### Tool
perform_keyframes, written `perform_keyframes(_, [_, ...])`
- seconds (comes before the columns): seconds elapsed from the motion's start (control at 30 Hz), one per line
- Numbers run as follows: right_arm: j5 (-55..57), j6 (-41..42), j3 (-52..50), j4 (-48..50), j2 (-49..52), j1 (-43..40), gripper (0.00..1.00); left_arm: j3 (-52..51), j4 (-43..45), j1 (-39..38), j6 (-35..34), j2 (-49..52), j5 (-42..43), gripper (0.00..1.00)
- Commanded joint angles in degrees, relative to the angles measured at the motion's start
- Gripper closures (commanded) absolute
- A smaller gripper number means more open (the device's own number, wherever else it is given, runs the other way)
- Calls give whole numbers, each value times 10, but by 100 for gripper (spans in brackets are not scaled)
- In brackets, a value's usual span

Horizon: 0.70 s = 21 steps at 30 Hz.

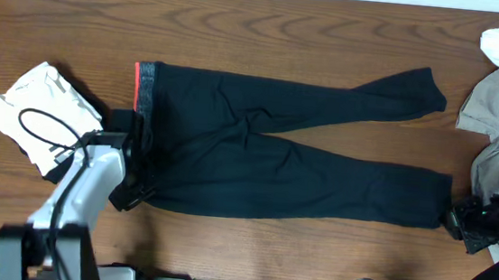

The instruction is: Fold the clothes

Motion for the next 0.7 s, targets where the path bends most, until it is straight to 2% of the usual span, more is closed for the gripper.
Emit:
perform_keyframes(0.0, [-13,-11,-4,-12,-64,-2,99,-3,-18,2,35,-68,-13,85])
perform_keyframes(0.3, [-19,-6,42,-86,-260,-2,99,-3,-86,2,73,-262,-13,85])
perform_keyframes(0.47, [-1,-6,107,-156,-305,-2,99,-2,-117,2,73,-344,-14,85])
perform_keyframes(0.67, [11,-15,184,-229,-312,-3,99,27,-142,3,73,-414,-14,85])
